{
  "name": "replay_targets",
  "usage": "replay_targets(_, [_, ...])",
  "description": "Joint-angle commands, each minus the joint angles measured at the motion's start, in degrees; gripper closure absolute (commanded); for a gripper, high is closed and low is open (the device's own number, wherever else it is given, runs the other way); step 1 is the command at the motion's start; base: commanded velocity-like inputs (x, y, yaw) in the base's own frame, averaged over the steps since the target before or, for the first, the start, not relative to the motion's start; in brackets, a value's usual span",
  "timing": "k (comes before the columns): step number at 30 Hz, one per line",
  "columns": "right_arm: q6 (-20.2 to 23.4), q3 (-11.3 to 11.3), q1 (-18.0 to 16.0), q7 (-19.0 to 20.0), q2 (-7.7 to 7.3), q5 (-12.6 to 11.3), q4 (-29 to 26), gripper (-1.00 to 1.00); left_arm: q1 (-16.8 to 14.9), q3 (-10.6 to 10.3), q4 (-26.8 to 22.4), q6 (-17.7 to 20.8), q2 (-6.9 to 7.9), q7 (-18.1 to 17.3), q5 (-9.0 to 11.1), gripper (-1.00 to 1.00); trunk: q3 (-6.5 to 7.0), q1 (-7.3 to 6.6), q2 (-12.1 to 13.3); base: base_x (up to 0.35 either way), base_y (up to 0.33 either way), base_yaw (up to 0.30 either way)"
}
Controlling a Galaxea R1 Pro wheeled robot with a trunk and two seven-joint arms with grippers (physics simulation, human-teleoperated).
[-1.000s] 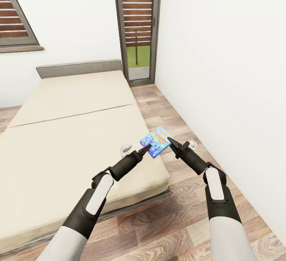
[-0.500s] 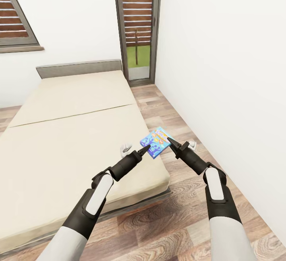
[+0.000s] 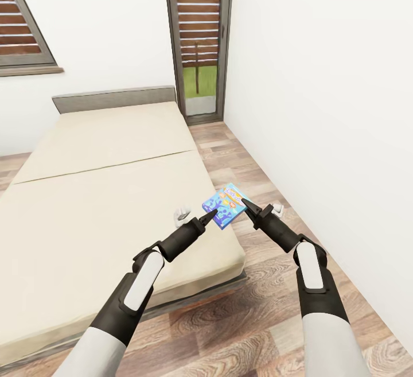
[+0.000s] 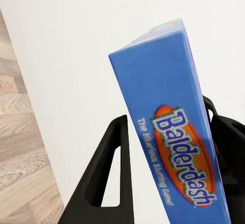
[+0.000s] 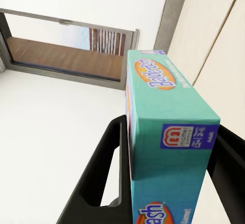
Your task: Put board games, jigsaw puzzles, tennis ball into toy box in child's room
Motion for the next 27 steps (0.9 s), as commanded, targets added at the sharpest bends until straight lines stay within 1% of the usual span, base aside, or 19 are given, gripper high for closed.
replay_targets(1, [0.7,-0.2,-0.1,0.3,0.08,-0.9,0.0,1.0,0.0,0.0,0.0,0.4,-0.01,0.1,0.1,1.0,-0.04,-0.01,0.0,0.0,0.0,0.0])
replay_targets(27, [0.7,-0.2,-0.1,0.2,0.08,-0.9,0.0,1.0,0.0,0.0,-0.5,0.4,-0.01,0.0,0.1,1.0,-0.04,-0.01,0.0,0.0,0.0,0.0])
